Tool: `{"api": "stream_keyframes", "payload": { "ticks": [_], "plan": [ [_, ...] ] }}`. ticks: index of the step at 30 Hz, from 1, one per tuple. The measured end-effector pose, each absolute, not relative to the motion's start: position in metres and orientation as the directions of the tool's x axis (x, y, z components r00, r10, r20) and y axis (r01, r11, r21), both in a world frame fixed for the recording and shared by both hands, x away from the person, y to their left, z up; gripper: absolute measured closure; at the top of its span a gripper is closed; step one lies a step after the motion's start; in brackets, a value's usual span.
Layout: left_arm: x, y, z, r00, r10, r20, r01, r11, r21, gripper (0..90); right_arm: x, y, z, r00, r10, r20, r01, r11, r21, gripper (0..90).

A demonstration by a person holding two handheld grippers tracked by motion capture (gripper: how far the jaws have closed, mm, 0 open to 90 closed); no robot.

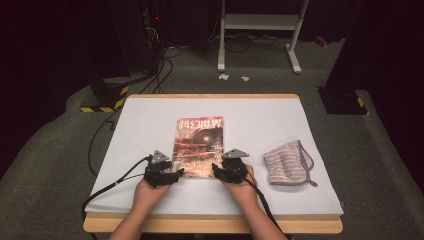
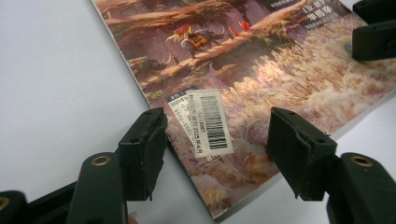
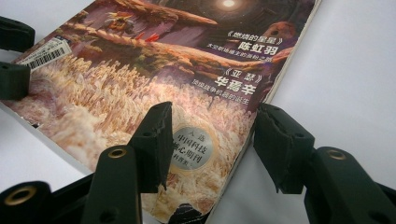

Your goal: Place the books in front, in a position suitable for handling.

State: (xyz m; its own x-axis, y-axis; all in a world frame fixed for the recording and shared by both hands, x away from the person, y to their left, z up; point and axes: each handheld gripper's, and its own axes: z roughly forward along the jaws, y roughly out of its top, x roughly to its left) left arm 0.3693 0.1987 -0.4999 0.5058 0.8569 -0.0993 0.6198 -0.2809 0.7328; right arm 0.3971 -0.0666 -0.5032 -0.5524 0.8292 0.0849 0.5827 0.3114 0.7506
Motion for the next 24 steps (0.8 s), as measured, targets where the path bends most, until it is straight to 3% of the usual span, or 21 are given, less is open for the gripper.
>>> {"api": "stream_keyframes", "payload": {
  "ticks": [14, 18, 24],
  "plan": [
    [0.343, 0.157, -0.496, 0.565, 0.823, -0.049, 0.581, -0.355, 0.733, 36.0, 0.365, -0.103, -0.501, -0.53, 0.847, 0.036, 0.573, 0.327, 0.751, 47.5],
    [0.341, 0.151, -0.497, 0.574, 0.815, -0.073, 0.579, -0.342, 0.74, 36.7, 0.358, -0.112, -0.5, -0.525, 0.851, 0.018, 0.571, 0.337, 0.749, 47.5],
    [0.33, 0.138, -0.498, 0.585, 0.81, -0.049, 0.562, -0.361, 0.744, 36.9, 0.352, -0.125, -0.502, -0.517, 0.855, 0.045, 0.577, 0.309, 0.756, 47.9]
  ]
}}
